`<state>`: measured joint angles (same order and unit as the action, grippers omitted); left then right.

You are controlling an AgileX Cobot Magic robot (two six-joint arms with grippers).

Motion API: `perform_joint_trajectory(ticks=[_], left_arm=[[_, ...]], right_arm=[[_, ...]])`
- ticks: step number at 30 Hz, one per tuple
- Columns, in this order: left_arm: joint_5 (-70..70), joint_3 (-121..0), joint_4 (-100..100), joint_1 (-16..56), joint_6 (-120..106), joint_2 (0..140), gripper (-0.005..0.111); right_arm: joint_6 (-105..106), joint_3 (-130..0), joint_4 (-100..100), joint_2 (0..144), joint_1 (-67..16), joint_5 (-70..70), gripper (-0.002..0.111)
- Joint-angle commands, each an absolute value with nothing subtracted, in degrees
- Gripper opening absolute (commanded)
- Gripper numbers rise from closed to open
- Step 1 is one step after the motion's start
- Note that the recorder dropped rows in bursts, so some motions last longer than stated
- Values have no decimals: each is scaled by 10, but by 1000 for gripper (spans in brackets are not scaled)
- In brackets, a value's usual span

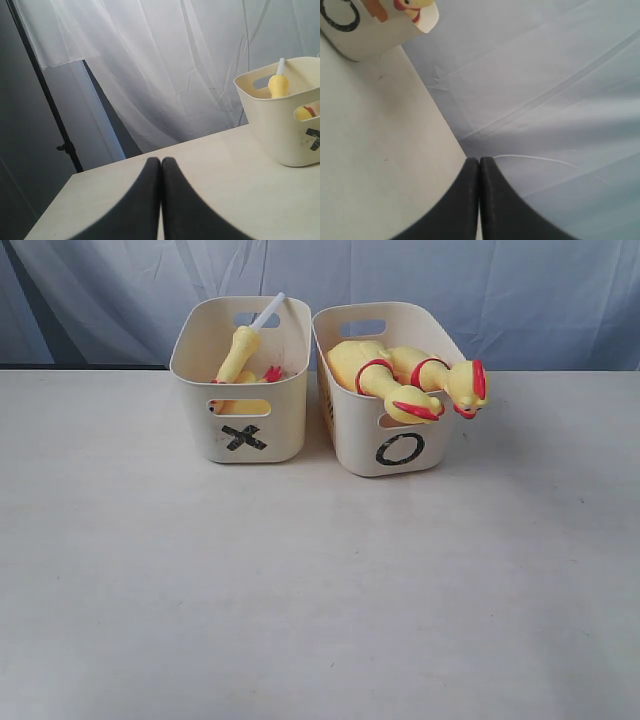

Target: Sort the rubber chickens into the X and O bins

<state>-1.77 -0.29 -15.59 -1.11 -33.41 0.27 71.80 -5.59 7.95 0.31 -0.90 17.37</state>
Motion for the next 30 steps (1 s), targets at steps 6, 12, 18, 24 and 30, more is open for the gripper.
perform_joint_trajectory(ticks=[6, 12, 18, 24, 30], left_arm=[[-16, 0, -140, -11, -334, 0, 0], [-16, 0, -6, -11, -334, 0, 0], [-17, 0, 0, -11, -334, 0, 0], [-47, 0, 0, -4, -334, 0, 0], [-107, 0, -6, 23, -334, 0, 0]], right_arm=[[718, -20, 82, 0, -7, 168, 0], [718, 0, 81, 0, -7, 163, 0], [717, 0, 72, 0, -7, 161, 0], [717, 0, 3, 0, -7, 161, 0], [717, 0, 0, 0, -34, 161, 0]])
